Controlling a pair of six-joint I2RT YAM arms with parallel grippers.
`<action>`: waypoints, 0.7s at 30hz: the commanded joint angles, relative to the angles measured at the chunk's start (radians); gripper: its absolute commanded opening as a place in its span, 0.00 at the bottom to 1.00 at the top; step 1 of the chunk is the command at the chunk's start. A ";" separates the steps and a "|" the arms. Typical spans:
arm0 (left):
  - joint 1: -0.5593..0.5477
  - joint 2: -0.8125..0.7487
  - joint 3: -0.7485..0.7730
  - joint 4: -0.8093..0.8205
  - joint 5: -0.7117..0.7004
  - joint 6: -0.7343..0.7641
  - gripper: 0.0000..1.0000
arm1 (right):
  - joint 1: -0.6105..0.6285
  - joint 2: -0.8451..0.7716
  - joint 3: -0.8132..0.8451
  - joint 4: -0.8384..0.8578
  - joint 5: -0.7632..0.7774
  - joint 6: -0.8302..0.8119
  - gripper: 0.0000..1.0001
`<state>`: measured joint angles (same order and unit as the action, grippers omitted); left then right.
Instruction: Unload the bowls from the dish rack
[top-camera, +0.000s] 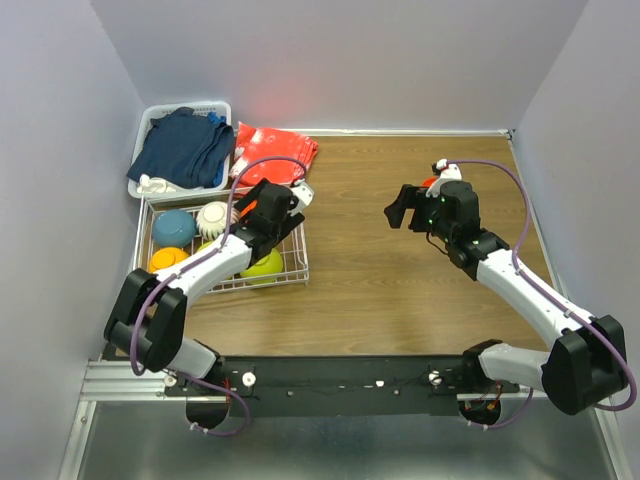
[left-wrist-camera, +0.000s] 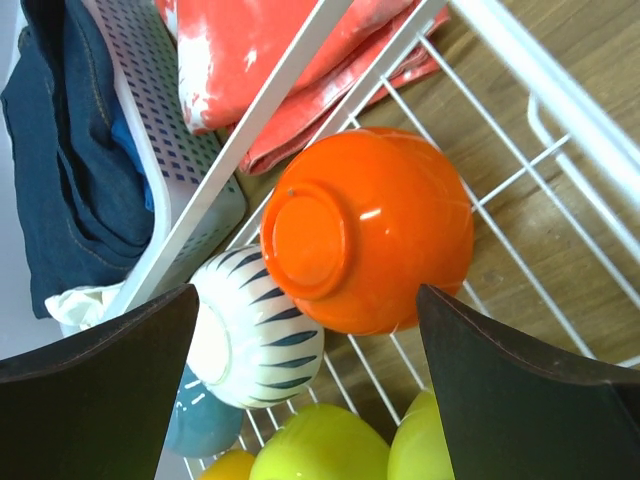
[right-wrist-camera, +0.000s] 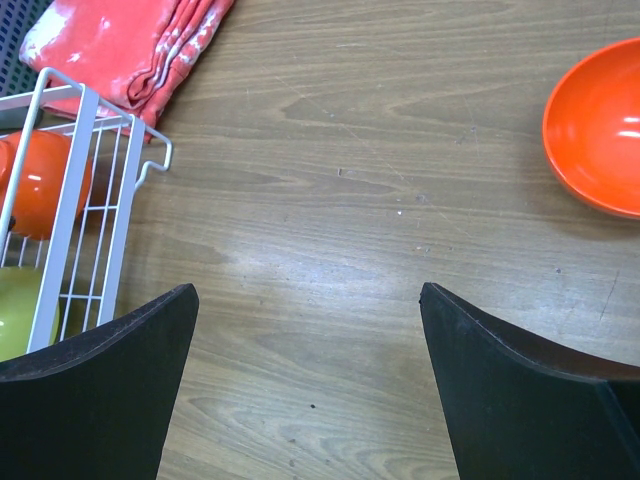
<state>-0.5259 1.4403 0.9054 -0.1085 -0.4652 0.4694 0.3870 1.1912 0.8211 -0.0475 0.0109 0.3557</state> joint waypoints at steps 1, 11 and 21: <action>-0.029 0.049 0.017 0.029 -0.043 0.004 0.99 | 0.007 0.002 -0.013 0.020 -0.005 -0.012 1.00; -0.029 0.121 0.030 0.017 0.005 0.084 0.99 | 0.007 -0.002 -0.022 0.031 -0.005 -0.012 1.00; 0.026 0.075 0.063 -0.123 0.118 0.090 0.99 | 0.009 -0.010 -0.027 0.037 -0.032 -0.012 1.00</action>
<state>-0.5224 1.5452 0.9894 -0.1078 -0.4610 0.5335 0.3870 1.1912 0.8093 -0.0429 0.0109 0.3557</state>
